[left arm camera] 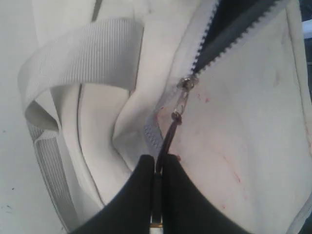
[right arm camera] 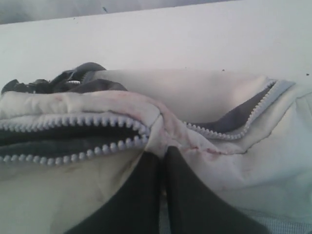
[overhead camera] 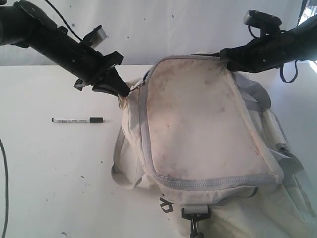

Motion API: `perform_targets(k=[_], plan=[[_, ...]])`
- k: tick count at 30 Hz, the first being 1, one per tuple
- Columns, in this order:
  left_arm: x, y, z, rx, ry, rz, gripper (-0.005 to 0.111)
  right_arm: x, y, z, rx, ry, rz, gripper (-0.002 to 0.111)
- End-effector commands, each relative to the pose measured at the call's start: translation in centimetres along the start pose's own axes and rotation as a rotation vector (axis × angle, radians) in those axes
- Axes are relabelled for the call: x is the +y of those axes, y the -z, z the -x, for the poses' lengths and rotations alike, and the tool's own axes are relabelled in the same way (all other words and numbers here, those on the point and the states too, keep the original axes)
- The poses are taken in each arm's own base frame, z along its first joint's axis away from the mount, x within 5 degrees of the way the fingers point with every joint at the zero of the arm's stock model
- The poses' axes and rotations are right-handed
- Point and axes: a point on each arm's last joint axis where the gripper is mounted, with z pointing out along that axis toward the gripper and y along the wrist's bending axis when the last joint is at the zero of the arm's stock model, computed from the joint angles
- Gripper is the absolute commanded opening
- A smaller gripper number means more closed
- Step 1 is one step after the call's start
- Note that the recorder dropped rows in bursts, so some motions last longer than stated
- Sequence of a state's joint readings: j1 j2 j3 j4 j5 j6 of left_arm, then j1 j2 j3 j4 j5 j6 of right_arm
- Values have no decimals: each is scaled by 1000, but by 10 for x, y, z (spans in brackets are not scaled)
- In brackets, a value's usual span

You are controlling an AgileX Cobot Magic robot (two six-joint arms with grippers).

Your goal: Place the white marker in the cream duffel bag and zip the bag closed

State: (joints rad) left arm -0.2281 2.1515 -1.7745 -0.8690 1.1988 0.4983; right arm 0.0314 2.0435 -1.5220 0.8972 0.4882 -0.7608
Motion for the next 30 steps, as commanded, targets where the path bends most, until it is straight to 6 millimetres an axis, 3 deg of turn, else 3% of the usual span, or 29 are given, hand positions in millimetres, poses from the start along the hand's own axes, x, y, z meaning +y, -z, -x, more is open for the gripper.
perform_targets(k=[1,4,5,7,11,16,18,23,30], plan=[[-6,8,-4,7,-12,-11,0,-8,5,8,-70,-43,-55,0],[-13,9,0,-38,-30,-88,0,-4,7,11,-50,-37,-15,27],[-13,9,0,-42,-50,-92,0,1,9,14,-32,-30,20,43],[-13,9,0,-41,-50,-90,0,8,15,18,-6,1,74,57],[-13,9,0,-41,-50,-90,0,41,23,21,10,175,258,51],[-12,9,0,-36,-56,-82,0,78,14,12,30,249,402,48],[-10,8,-1,-23,-65,-61,0,91,7,8,48,199,410,50],[-6,8,-4,3,-84,-18,0,116,-4,7,58,-143,379,59],[-6,8,-4,2,-124,-19,0,150,-14,0,25,-136,364,57]])
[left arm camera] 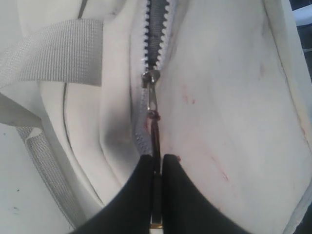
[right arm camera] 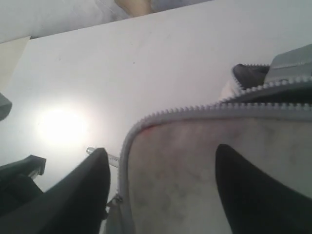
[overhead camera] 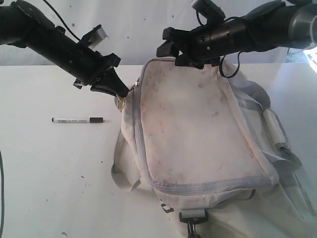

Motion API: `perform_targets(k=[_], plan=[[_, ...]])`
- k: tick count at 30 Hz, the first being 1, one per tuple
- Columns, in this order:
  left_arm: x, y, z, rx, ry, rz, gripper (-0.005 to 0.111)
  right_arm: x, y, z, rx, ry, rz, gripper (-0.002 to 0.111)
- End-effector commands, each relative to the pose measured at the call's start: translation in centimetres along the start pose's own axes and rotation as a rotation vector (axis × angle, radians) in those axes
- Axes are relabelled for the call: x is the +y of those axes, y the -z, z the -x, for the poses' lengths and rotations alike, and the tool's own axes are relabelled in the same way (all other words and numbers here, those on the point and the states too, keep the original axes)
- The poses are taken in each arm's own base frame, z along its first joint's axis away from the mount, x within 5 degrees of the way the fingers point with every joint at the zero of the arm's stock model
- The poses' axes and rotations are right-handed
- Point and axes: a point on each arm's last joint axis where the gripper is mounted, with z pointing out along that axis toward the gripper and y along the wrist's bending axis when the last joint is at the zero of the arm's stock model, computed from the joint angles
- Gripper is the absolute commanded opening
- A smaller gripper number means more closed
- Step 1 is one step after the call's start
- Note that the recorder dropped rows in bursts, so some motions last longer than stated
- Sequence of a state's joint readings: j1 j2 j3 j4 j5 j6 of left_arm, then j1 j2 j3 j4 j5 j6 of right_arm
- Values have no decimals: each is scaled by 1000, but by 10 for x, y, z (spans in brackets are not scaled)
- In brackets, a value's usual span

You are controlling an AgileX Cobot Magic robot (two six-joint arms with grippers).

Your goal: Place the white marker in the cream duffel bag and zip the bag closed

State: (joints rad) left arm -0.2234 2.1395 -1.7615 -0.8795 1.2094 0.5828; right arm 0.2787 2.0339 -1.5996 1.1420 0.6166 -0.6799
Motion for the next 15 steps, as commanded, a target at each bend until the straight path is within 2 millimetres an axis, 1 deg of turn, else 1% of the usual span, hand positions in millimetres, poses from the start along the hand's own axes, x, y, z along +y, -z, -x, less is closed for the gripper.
perform_targets(k=[1,3,6,9,12,15], plan=[[-5,5,-1,-1,-57,-8,0,17,-11,-3,-32,-33,-2,56],[-6,5,0,-12,-76,-23,0,21,-16,-6,-33,-35,-4,54],[-9,5,2,-34,-109,-51,0,23,-23,-12,-13,-35,0,52],[-13,5,4,-65,-146,-88,0,19,-31,-18,5,-42,-5,52],[-13,6,5,-70,-148,-95,0,12,-37,-22,17,-49,-18,52],[-14,5,5,-69,-149,-95,0,10,-38,-21,0,-52,-32,52]])
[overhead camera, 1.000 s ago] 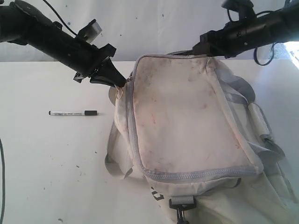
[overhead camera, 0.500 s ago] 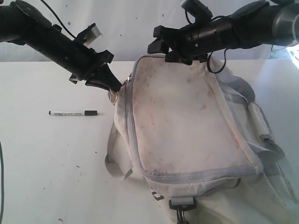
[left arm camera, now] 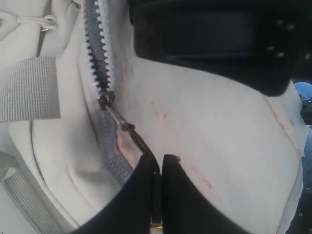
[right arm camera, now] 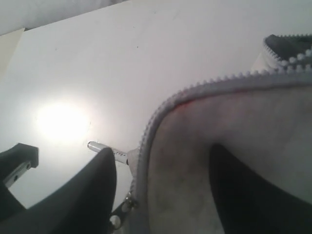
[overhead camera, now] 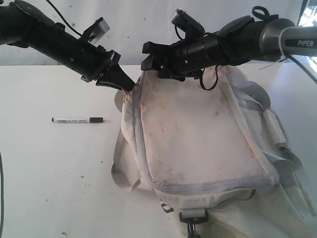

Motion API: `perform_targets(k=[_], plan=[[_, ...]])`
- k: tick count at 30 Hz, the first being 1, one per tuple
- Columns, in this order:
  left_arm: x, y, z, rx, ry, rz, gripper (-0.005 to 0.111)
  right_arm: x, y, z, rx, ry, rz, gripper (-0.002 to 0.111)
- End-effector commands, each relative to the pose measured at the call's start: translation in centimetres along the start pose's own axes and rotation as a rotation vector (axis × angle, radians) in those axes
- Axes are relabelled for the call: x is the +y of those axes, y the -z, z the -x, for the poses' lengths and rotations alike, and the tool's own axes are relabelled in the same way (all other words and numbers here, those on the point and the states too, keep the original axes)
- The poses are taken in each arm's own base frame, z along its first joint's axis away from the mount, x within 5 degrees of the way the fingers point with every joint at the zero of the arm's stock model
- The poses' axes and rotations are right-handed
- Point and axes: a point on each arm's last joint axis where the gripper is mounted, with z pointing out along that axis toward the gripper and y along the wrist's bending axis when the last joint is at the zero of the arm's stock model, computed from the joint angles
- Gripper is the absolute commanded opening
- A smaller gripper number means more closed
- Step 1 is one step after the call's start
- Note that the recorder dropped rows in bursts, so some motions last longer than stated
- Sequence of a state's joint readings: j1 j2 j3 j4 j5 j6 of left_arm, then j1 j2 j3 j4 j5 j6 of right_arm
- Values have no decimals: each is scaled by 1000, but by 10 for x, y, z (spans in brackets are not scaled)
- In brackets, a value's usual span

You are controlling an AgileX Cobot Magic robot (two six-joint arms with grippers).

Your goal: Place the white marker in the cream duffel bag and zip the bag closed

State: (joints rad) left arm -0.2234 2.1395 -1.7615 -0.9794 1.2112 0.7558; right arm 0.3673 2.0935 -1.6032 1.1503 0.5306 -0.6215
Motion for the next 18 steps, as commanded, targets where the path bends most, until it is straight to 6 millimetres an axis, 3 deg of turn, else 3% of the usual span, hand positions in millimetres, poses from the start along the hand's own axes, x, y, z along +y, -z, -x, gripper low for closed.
perform_targets(k=[1,10,18], plan=[[-7,3,1,-13,-12,-21,0,-2,-1,2,-27,-3,-17,52],[-30,-17,4,-4,-129,-83,0,0,-1,1,-3,0,0,52],[-31,-19,3,7,-138,-78,0,-1,-1,1,-11,5,-8,49]])
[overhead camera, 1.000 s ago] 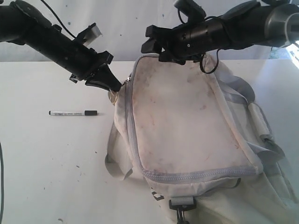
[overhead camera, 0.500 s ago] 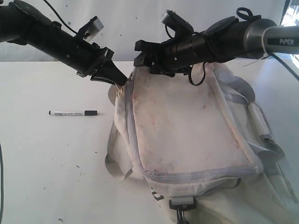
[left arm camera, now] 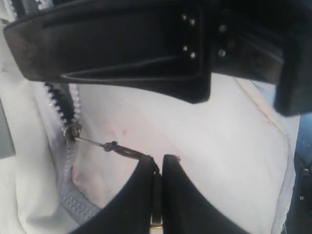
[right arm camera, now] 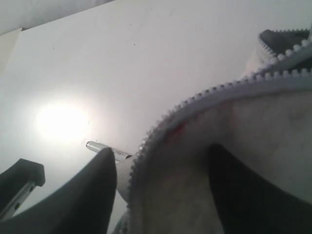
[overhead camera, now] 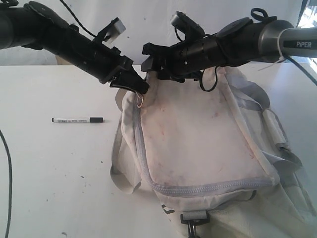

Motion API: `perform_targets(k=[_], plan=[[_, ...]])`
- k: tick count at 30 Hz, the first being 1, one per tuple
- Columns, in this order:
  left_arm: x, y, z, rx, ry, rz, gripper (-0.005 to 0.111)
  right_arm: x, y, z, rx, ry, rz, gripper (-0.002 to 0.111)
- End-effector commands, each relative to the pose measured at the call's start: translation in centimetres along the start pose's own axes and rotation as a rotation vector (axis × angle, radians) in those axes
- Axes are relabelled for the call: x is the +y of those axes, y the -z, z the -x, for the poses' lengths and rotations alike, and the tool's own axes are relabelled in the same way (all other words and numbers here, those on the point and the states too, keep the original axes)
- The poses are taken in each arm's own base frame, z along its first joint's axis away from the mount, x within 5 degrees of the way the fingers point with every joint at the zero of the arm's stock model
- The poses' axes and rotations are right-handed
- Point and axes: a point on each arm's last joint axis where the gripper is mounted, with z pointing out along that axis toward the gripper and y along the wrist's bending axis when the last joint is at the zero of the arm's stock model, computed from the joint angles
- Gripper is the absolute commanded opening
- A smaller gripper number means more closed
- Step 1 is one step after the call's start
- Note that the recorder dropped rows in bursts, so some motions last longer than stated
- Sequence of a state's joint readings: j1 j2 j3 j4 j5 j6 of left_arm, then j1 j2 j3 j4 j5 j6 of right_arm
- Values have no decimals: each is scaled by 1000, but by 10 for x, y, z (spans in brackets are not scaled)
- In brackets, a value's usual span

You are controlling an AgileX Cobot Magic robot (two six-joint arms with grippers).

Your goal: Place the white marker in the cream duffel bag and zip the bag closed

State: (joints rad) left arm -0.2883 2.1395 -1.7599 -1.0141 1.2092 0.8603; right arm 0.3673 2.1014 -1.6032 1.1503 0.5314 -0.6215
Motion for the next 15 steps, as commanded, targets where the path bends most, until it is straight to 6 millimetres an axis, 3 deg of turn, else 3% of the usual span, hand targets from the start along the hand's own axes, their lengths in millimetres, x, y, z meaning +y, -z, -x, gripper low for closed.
perform_targets(k=[1,4,8,15], plan=[[-9,2,2,-11,-10,-22,0,1,1,3,-18,8,-6,46],[-8,2,2,-9,-10,-21,0,1,1,3,-18,8,-6,33],[-6,2,-1,24,-8,9,0,1,1,4,-27,8,-12,2],[4,4,-11,133,41,118,0,-4,2,11,-101,-1,-60,0]])
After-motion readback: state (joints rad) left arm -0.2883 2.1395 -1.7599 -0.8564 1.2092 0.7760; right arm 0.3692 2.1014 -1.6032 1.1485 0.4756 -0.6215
